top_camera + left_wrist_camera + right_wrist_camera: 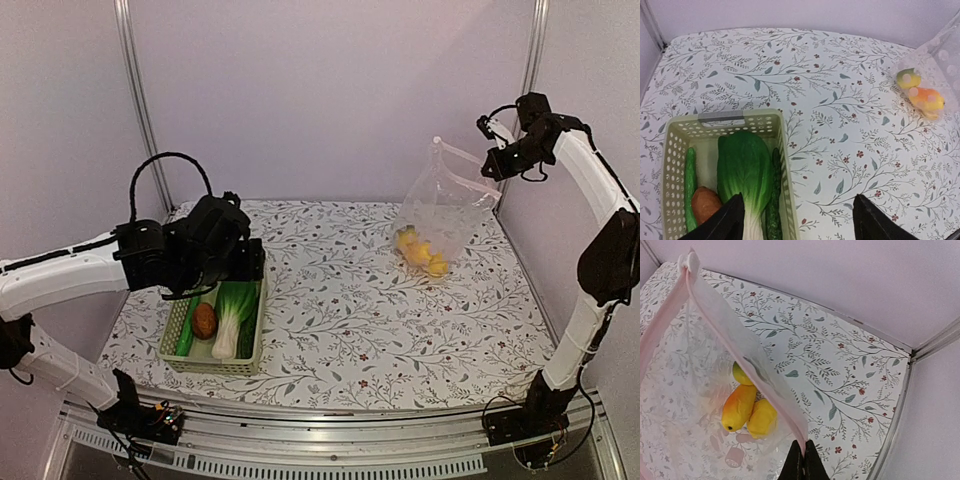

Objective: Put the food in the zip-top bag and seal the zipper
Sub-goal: Adjust the zipper food storage bag at the corner of the board, then adjust the fake fruit in the bin.

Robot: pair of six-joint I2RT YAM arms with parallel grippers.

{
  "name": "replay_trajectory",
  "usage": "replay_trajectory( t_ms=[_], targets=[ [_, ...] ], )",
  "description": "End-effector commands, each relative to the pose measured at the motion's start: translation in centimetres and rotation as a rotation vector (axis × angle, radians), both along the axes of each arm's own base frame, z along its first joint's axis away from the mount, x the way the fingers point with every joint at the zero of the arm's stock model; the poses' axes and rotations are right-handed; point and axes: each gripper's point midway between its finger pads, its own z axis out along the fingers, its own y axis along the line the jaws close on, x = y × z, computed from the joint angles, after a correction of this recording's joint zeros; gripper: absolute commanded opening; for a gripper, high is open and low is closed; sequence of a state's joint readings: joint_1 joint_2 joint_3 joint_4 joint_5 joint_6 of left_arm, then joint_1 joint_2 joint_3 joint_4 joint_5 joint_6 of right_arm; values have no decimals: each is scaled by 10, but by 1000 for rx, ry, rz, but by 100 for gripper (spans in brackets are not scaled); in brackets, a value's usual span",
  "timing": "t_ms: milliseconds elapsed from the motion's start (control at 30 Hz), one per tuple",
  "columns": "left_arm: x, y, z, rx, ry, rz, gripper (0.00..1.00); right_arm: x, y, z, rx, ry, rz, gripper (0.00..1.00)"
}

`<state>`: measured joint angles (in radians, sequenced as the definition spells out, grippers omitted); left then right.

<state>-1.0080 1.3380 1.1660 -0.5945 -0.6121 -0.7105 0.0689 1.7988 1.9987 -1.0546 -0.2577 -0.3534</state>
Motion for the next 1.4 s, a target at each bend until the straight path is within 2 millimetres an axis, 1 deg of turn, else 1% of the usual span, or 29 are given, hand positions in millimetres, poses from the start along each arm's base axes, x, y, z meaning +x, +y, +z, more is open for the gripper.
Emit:
replay_trajectory(
  t_ms=[0,33,67,133,167,233,300,333,367,400,533,567,600,667,733,833,900,1033,1233,1367],
  targets=[
    [-20,61,-34,-21,141,161,73,27,-78,21,-122,-100,-231,0],
    [-23,69,-40,-11,154,178,73,28,-88,26,-139,-119,-249,0],
    [-26,75,-44,-9,168,189,73,28,-93,35,-161,-147,-253,0],
    [-30,83,-55,-1,200,200,72,26,-93,47,-177,-186,-231,0],
    [-32,86,-60,3,215,205,72,23,-88,55,-172,-208,-203,0],
    [-34,90,-70,17,239,213,71,17,-74,58,-126,-216,-140,0],
    [-34,93,-80,41,260,220,71,9,-54,50,-76,-194,-65,0],
    [-35,94,-85,56,272,222,71,4,-40,43,-55,-174,-18,0],
    [-34,96,-90,69,285,231,71,-2,-29,30,-33,-141,21,0],
    [-35,99,-95,84,303,240,71,-10,-12,19,-10,-111,73,0],
    [-36,108,-115,117,371,278,69,-46,42,-38,115,69,219,0],
    [-36,110,-120,116,391,287,69,-58,53,-58,132,128,244,0],
    [-36,111,-123,118,404,291,69,-67,63,-71,138,164,265,0],
    [-33,113,-129,119,423,295,68,-83,77,-90,132,201,298,0],
    [-31,116,-133,124,435,309,67,-96,88,-93,138,205,329,0],
    [-27,120,-139,132,451,330,67,-110,96,-92,144,207,364,0],
    [-24,121,-145,139,467,332,67,-116,99,-87,155,209,377,0],
    [-20,123,-160,181,508,343,66,-127,101,-84,153,225,397,0],
    [-16,122,-178,214,547,345,65,-139,104,-81,160,228,417,0],
    [-15,127,-187,240,572,357,66,-144,105,-80,164,228,422,0]
  ],
)
